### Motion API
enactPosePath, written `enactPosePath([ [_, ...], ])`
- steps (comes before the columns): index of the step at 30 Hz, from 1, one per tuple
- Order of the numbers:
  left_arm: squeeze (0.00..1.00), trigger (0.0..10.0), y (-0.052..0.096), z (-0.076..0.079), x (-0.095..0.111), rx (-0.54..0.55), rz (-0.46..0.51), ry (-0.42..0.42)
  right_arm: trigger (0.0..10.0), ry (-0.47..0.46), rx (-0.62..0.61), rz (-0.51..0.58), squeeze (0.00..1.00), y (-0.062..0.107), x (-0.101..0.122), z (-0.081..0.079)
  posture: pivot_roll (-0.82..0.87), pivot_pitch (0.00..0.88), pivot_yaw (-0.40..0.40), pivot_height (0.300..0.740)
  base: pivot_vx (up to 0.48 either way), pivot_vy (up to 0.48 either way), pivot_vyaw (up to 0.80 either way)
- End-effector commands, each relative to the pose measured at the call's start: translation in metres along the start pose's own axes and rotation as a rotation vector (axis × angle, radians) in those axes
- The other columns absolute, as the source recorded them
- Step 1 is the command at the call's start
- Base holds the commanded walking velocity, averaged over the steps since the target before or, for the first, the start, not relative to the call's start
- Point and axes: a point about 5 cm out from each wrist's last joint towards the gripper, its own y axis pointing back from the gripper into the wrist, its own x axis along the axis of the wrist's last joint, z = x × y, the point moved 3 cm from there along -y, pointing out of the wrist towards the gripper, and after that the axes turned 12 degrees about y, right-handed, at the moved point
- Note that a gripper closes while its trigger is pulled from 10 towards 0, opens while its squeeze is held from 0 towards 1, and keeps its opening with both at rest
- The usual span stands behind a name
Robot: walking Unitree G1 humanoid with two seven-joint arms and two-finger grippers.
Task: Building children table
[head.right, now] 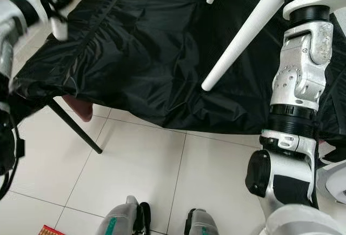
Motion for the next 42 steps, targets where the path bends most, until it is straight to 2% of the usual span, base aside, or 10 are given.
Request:
enactPosePath([
  [1,0.00,10.0,0.015,-0.028,0.021,0.141,0.072,-0.011,0.0,0.200,0.011,0.138,0.00,-0.006,0.042,0.014,0.02,0.112,0.060,0.740,0.000,0.000,0.00],
  [2,0.00,10.0,0.017,-0.025,0.014,0.136,0.055,0.009,4.9,0.220,0.035,0.119,0.00,-0.005,0.040,0.009,0.02,0.112,0.055,0.740,0.000,0.000,0.00],
  [6,0.00,10.0,0.019,-0.023,0.004,0.134,0.034,0.032,5.3,0.236,0.071,0.087,0.00,-0.003,0.035,0.002,0.02,0.115,0.047,0.740,0.000,0.000,0.00],
  [7,0.00,10.0,0.021,-0.024,-0.003,0.140,0.019,0.047,10.0,0.231,0.083,0.067,0.00,-0.001,0.030,-0.002,0.02,0.114,0.043,0.740,0.000,0.000,0.00],
  [8,0.00,10.0,0.021,-0.024,-0.003,0.140,0.019,0.047,10.0,0.231,0.083,0.067,0.00,-0.001,0.030,-0.002,0.02,0.114,0.043,0.740,0.000,0.000,0.00],
  [9,0.76,10.0,0.025,-0.026,-0.010,0.150,-0.003,0.054,10.0,0.219,0.095,0.042,0.00,0.003,0.025,-0.006,0.02,0.118,0.040,0.740,0.000,0.000,0.00],
  [12,1.00,10.0,0.029,-0.028,-0.017,0.155,-0.026,0.065,10.0,0.202,0.102,0.014,0.00,0.007,0.019,-0.009,0.03,0.119,0.032,0.740,0.000,0.000,0.00],
  [22,1.00,10.0,0.045,-0.033,-0.031,0.179,-0.087,0.039,10.0,0.196,0.141,-0.095,0.00,0.024,-0.004,-0.023,0.05,0.124,0.012,0.740,0.000,0.000,0.00],
  [23,0.00,10.0,0.048,-0.033,-0.035,0.180,-0.106,0.024,10.0,0.204,0.163,-0.138,0.00,0.031,-0.013,-0.027,0.05,0.128,0.005,0.740,0.000,0.000,0.00],
  [42,0.00,10.0,0.043,-0.031,-0.033,0.147,-0.144,0.130,10.0,0.074,0.186,-0.295,0.00,0.073,-0.036,-0.047,0.04,0.125,0.011,0.740,0.000,0.000,0.00],
])
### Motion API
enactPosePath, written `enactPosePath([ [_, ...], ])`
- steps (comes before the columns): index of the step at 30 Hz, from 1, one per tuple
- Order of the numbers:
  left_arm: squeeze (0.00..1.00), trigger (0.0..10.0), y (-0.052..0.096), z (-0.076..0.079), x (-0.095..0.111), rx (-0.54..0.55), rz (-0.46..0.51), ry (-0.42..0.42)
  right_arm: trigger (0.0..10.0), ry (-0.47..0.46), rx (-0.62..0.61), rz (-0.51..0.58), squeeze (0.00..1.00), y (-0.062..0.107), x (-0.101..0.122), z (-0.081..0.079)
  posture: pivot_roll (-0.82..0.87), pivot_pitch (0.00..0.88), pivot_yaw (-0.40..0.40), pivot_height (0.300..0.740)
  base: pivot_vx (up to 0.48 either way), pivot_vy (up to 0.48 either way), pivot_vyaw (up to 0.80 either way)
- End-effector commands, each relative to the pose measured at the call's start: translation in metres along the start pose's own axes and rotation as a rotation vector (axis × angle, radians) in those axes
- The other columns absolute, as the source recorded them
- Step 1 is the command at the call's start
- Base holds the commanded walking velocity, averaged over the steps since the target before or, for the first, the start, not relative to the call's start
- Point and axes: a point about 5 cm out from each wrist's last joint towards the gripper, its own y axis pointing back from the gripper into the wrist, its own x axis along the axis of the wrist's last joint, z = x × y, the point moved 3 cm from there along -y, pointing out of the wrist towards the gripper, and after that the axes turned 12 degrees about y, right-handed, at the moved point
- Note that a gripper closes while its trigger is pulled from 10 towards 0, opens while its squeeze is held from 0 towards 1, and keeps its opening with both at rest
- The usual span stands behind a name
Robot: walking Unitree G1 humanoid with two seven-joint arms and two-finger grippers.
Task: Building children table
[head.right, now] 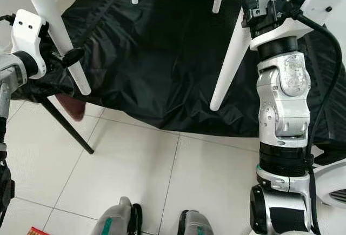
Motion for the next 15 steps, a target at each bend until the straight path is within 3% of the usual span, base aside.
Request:
enactPosePath([
  [1,0.00,9.9,0.013,-0.023,0.030,0.094,0.088,-0.015,10.0,-0.016,0.021,-0.175,0.00,0.018,-0.037,-0.003,0.03,0.123,0.013,0.740,0.000,0.000,0.00],
  [2,0.00,9.9,0.013,-0.023,0.030,0.094,0.088,-0.015,10.0,-0.016,0.021,-0.175,0.00,0.018,-0.037,-0.003,0.03,0.123,0.013,0.740,0.000,0.000,0.00],
  [3,0.00,4.4,0.011,-0.021,0.032,0.083,0.094,-0.019,10.0,-0.014,0.020,-0.177,0.00,0.019,-0.037,-0.003,0.03,0.123,0.014,0.740,0.000,0.000,0.00],
  [4,0.00,0.0,0.010,-0.019,0.038,0.071,0.102,-0.031,10.0,-0.020,-0.004,-0.187,0.00,0.020,-0.038,0.000,0.04,0.122,0.017,0.740,0.000,0.000,0.00],
  [7,0.00,0.0,0.009,-0.019,0.040,0.071,0.104,-0.033,10.0,-0.023,-0.013,-0.190,0.00,0.021,-0.038,0.001,0.04,0.122,0.017,0.740,0.000,0.000,0.00],
  [8,0.00,10.0,0.009,-0.018,0.045,0.067,0.107,-0.033,10.0,-0.030,-0.045,-0.184,0.00,0.019,-0.037,0.004,0.04,0.119,0.018,0.740,0.000,0.000,0.00],
  [15,0.00,10.0,0.006,-0.016,0.048,0.068,0.103,-0.024,10.0,-0.026,-0.146,-0.192,0.00,0.011,-0.037,0.020,0.04,0.116,0.016,0.740,0.000,0.000,0.00],
])
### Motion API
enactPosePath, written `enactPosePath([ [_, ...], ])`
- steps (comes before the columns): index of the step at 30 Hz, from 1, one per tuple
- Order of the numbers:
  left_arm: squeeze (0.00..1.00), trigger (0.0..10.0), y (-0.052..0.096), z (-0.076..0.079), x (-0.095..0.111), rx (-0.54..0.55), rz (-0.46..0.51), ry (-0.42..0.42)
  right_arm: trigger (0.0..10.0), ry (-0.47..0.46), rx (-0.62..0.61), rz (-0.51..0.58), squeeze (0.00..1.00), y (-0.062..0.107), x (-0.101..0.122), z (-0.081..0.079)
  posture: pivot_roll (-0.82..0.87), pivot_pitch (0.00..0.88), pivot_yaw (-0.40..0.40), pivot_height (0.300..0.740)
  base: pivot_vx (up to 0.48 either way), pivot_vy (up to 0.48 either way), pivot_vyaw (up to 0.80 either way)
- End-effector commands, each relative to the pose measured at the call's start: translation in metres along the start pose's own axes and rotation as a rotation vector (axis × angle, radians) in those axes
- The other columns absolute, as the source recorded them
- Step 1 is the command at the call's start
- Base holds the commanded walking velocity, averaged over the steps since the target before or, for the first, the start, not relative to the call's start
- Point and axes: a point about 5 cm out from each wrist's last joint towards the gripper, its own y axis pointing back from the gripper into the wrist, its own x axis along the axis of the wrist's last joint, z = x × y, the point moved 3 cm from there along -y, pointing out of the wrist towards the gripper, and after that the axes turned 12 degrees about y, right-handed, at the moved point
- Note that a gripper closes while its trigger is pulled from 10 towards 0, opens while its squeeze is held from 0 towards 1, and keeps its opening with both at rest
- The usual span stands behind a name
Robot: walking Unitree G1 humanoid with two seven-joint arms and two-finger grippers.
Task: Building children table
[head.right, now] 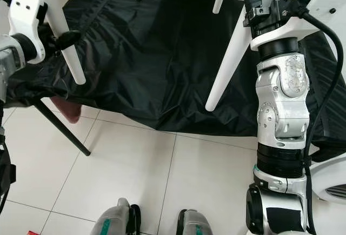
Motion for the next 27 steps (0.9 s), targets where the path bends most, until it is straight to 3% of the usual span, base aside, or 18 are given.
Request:
enactPosePath([
  [1,0.00,10.0,0.010,-0.020,0.023,0.102,0.065,-0.006,10.0,0.028,-0.079,-0.181,0.00,0.012,-0.037,0.017,0.04,0.116,0.016,0.740,0.000,0.000,0.00],
  [10,0.00,10.0,-0.001,-0.016,0.017,0.107,0.041,0.017,10.0,0.088,-0.097,-0.198,0.00,-0.011,-0.047,0.023,0.03,0.131,0.006,0.740,0.000,0.000,0.00],
  [11,0.00,10.0,-0.005,-0.014,0.017,0.098,0.060,0.050,10.0,0.088,-0.089,-0.194,0.00,-0.016,-0.048,0.020,0.03,0.137,0.000,0.740,0.000,0.000,0.00],
  [18,0.00,10.0,-0.023,-0.005,0.013,0.087,0.102,0.060,10.0,0.064,-0.043,-0.162,0.00,-0.031,-0.050,0.001,0.02,0.154,-0.005,0.740,0.000,0.000,0.00],
  [27,0.00,10.0,-0.036,0.003,0.011,0.087,0.088,0.021,10.0,0.035,-0.081,-0.166,0.00,-0.036,-0.053,0.000,0.02,0.183,0.011,0.740,0.000,0.000,0.00],
])
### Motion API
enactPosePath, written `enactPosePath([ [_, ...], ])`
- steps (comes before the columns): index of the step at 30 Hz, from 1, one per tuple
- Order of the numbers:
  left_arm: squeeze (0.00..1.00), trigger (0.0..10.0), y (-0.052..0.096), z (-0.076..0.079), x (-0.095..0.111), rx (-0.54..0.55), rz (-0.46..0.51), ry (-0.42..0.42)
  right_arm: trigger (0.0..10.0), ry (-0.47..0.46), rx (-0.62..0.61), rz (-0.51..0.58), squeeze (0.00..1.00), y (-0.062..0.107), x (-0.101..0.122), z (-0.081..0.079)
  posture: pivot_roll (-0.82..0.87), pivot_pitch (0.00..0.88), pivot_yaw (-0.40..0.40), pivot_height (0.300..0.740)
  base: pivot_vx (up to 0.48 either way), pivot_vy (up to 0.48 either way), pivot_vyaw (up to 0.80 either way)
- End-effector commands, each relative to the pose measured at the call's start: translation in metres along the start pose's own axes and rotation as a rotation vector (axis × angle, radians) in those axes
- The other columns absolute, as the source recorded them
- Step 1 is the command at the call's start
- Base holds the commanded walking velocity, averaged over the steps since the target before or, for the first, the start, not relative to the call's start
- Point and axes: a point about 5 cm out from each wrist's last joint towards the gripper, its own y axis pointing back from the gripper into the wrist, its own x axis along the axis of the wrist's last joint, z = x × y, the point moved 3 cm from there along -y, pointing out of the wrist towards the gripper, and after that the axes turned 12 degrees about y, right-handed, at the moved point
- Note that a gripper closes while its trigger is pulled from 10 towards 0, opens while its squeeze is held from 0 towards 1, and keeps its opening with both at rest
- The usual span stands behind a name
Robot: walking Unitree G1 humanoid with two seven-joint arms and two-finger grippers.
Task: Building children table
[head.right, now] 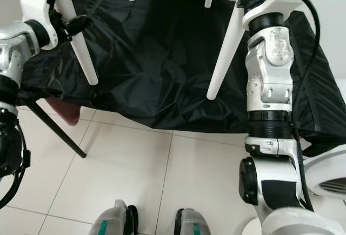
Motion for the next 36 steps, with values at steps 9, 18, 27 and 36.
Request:
enactPosePath([
  [9,0.00,10.0,-0.009,-0.005,-0.011,0.122,-0.011,-0.006,10.0,0.004,-0.064,-0.137,0.00,0.014,-0.036,0.002,0.02,0.204,0.033,0.740,0.000,0.000,0.00],
  [18,0.00,10.0,-0.010,-0.006,-0.019,0.127,0.022,0.020,10.0,0.006,-0.073,-0.110,0.00,0.033,-0.044,-0.001,0.01,0.196,0.031,0.740,0.000,0.000,0.00],
  [27,0.00,10.0,-0.019,0.002,-0.015,0.105,0.030,0.016,10.0,-0.075,-0.073,-0.031,0.00,0.047,-0.030,-0.006,-0.02,0.188,0.058,0.740,0.000,0.000,0.00],
  [36,0.00,10.0,-0.028,0.016,-0.008,0.083,0.048,0.012,10.0,-0.085,-0.057,-0.016,0.00,0.060,-0.021,-0.007,-0.05,0.199,0.070,0.740,0.000,0.000,0.00],
])
